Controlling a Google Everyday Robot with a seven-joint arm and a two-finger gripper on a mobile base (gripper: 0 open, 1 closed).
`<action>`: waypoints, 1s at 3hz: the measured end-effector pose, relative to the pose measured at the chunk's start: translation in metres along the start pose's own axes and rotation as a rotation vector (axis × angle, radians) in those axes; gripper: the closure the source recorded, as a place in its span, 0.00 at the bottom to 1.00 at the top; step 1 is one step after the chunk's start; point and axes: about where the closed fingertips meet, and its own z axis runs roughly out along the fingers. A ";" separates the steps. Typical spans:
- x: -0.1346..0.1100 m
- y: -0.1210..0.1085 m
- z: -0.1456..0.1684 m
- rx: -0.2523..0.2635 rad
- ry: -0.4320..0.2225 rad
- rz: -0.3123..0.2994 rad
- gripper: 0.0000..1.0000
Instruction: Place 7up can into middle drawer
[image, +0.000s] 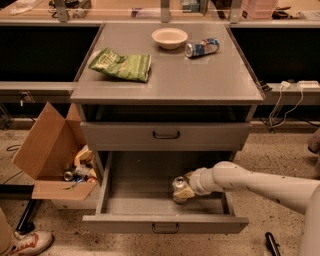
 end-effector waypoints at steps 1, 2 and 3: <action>0.010 -0.003 0.009 0.003 -0.014 0.003 0.85; 0.009 -0.003 0.009 0.003 -0.014 0.003 0.62; 0.009 -0.003 0.009 0.003 -0.014 0.003 0.39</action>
Offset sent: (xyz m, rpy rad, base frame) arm 0.0023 -0.0036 -0.0134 0.0120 -0.0072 -0.0030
